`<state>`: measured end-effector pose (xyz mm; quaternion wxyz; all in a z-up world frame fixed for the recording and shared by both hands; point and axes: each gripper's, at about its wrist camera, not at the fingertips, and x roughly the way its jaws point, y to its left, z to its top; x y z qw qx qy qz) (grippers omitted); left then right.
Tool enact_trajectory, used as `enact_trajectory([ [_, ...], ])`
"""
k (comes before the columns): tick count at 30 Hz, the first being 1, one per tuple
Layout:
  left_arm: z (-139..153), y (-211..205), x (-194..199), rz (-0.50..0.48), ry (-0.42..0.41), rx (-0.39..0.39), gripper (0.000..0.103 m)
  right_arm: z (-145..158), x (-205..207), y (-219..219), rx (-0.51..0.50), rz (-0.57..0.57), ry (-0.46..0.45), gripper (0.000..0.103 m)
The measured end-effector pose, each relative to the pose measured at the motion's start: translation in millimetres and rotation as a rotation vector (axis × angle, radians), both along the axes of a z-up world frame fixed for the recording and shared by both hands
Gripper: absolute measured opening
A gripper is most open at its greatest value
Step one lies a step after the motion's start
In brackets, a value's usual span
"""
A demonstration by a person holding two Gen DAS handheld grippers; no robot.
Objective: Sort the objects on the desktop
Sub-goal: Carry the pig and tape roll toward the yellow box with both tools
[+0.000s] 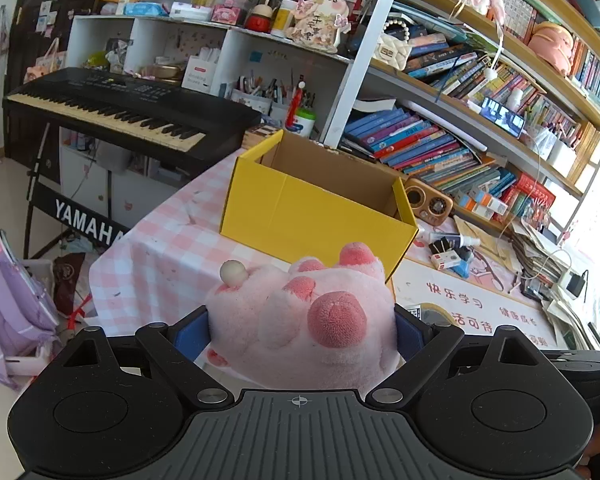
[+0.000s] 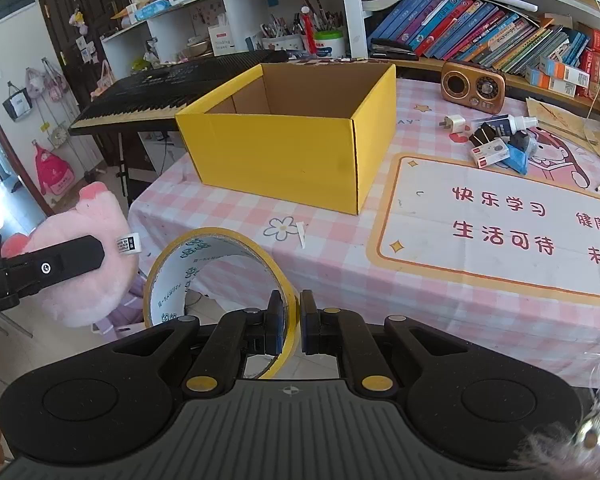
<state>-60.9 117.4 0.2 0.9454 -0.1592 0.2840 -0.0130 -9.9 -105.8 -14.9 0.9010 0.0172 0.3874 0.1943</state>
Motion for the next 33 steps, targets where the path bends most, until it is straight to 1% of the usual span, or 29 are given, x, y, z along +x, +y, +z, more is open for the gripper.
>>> enact_trajectory([
  [10, 6, 1, 5, -0.014, -0.020, 0.009, 0.092, 7, 5, 2, -0.003, -0.002, -0.014, 0.007],
  [14, 16, 3, 12, -0.014, -0.049, 0.013, 0.092, 18, 16, 2, 0.002, -0.005, -0.042, 0.007],
  [18, 29, 6, 24, -0.010, -0.096, 0.026, 0.092, 31, 32, 2, 0.008, -0.010, -0.084, 0.007],
  [27, 55, 5, 74, -0.029, -0.183, 0.077, 0.092, 54, 83, 7, -0.011, -0.004, -0.164, 0.007],
  [33, 63, 2, 114, -0.048, -0.204, 0.114, 0.092, 64, 134, 13, -0.042, 0.011, -0.190, 0.007],
])
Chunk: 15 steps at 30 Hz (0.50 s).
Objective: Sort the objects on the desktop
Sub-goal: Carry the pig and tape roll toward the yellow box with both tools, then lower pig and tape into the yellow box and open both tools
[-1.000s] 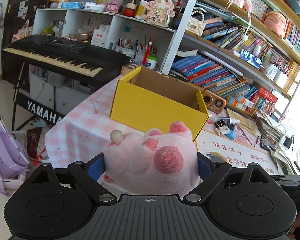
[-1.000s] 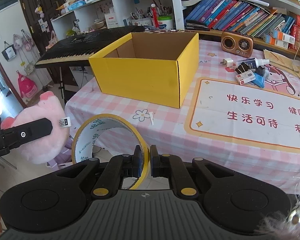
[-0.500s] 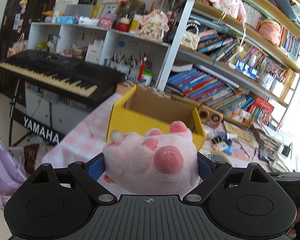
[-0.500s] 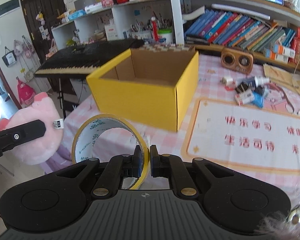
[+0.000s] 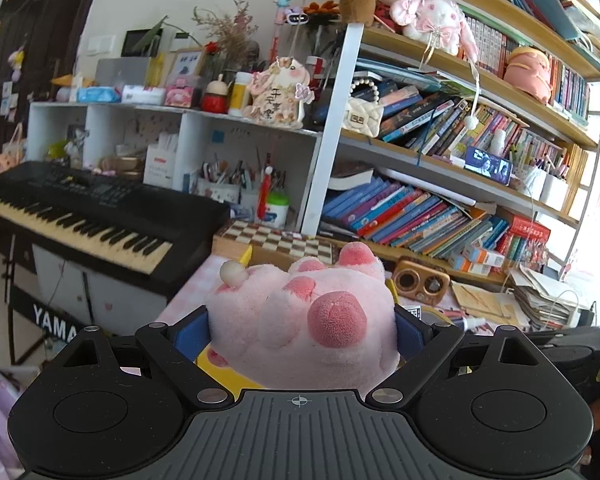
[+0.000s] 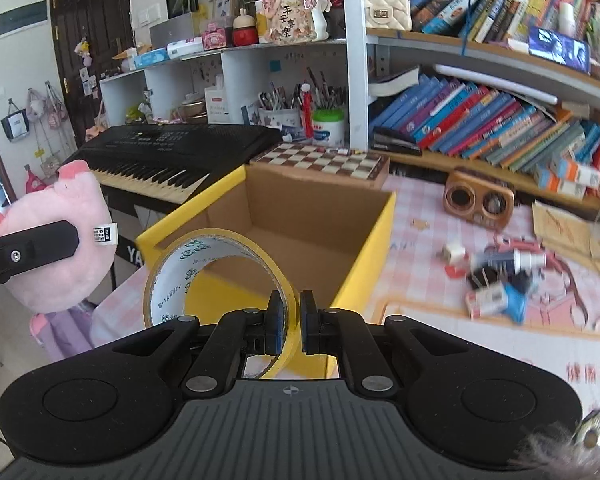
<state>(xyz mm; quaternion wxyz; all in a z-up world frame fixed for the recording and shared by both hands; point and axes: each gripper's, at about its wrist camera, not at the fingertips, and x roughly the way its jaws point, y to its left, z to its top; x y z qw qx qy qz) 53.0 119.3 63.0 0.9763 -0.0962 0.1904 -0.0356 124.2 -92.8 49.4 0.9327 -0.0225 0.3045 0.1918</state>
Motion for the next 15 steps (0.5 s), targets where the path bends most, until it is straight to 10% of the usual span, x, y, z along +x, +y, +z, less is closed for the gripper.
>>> enact_trajectory([
  [15, -26, -19, 112, -0.025, 0.110, 0.108, 0.093, -28, 135, 42, -0.226, 0.195, 0.062, 0.008],
])
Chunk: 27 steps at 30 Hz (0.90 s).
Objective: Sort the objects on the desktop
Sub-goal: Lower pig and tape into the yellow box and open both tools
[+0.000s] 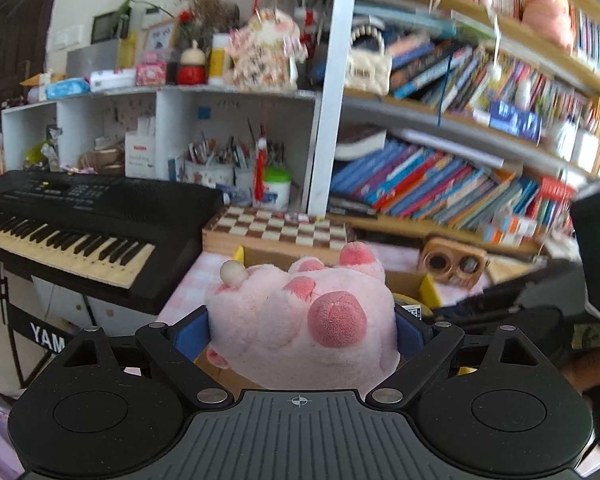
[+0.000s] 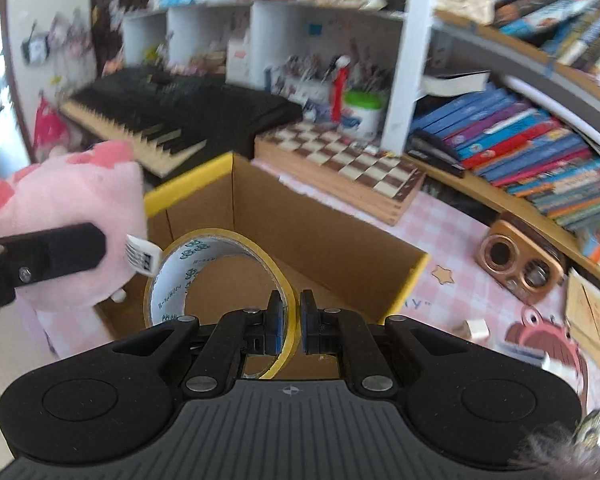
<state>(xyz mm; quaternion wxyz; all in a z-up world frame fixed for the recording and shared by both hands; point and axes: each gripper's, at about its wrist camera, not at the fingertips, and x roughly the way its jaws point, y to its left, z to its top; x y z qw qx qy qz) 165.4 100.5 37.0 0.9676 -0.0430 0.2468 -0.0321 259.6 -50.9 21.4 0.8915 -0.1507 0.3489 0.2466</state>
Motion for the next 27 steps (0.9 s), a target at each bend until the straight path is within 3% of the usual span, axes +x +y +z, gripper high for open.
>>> enact_trajectory([
  [16, -43, -30, 76, -0.065, 0.222, 0.132, 0.093, -50, 78, 15, -0.262, 0.239, 0.097, 0.008],
  [24, -69, -34, 94, -0.103, 0.358, 0.198, 0.093, -69, 99, 18, -0.326, 0.295, 0.180, 0.007],
  [27, -70, -34, 97, -0.115, 0.370, 0.199, 0.093, -73, 102, 19, -0.327, 0.297, 0.191, 0.007],
])
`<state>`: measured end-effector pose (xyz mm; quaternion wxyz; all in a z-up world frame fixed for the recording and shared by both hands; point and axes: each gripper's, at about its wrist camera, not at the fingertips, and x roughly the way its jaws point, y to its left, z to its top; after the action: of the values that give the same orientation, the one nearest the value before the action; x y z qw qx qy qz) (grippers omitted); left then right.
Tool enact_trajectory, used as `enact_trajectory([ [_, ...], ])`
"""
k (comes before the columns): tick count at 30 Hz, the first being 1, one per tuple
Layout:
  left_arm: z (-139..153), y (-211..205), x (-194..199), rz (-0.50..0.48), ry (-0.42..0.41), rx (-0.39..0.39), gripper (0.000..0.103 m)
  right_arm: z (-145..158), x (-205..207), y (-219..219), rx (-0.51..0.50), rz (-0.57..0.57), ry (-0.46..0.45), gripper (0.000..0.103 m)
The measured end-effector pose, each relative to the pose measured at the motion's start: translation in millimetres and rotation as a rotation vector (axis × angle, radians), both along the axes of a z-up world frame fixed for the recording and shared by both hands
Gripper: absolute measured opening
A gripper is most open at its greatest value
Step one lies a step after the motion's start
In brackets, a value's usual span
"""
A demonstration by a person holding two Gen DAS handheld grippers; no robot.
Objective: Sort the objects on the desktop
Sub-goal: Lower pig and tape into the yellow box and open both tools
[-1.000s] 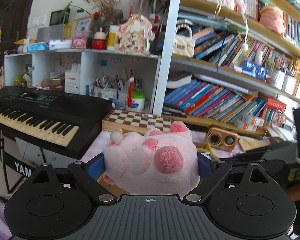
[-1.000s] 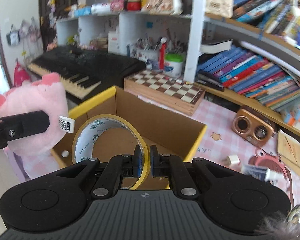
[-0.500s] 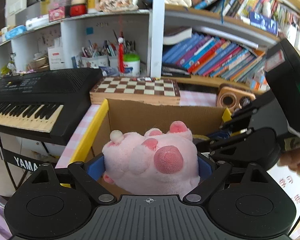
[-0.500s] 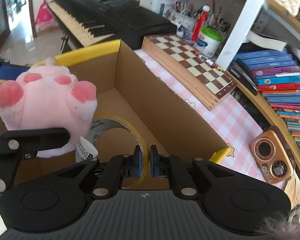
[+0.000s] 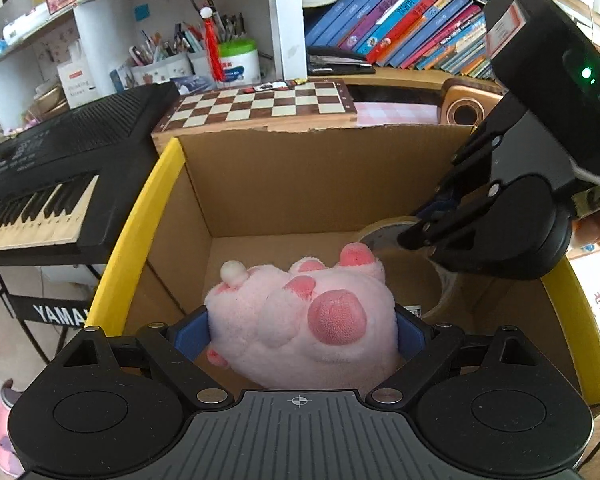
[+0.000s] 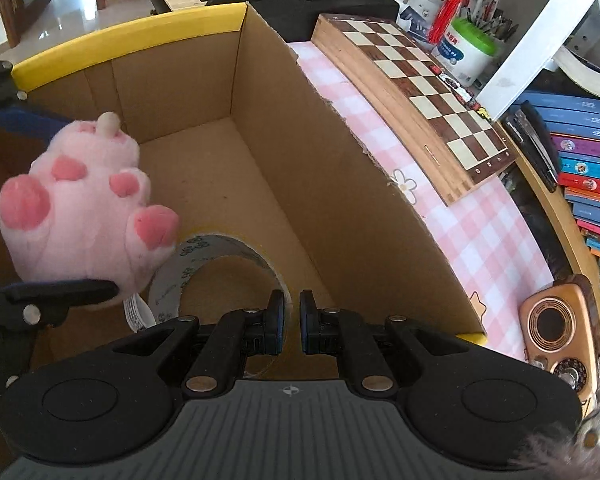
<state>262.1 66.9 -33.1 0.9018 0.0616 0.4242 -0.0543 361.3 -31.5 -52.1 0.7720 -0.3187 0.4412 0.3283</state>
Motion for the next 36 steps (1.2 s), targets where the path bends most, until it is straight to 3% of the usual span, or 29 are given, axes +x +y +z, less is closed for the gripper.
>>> enact_trajectory([
  [7, 1, -2, 2, 0.002, -0.001, 0.008, 0.098, 0, 1, -2, 0.019, -0.022, -0.036, 0.009],
  [8, 2, -2, 2, 0.002, -0.006, 0.006, 0.098, 2, 1, -3, 0.031, -0.031, -0.045, 0.014],
  [12, 10, -1, -4, -0.004, -0.049, 0.000, 0.098, 15, -1, -9, 0.092, -0.057, -0.062, 0.023],
  [19, 38, 1, -22, 0.025, -0.161, -0.030, 0.098, 45, -17, -29, 0.230, -0.167, -0.129, 0.025],
  [27, 67, 7, -52, 0.093, -0.286, -0.041, 0.099, 80, -49, -63, 0.391, -0.331, -0.224, 0.025],
  [36, 87, 15, -94, 0.165, -0.366, -0.078, 0.099, 108, -109, -100, 0.520, -0.477, -0.321, 0.029],
])
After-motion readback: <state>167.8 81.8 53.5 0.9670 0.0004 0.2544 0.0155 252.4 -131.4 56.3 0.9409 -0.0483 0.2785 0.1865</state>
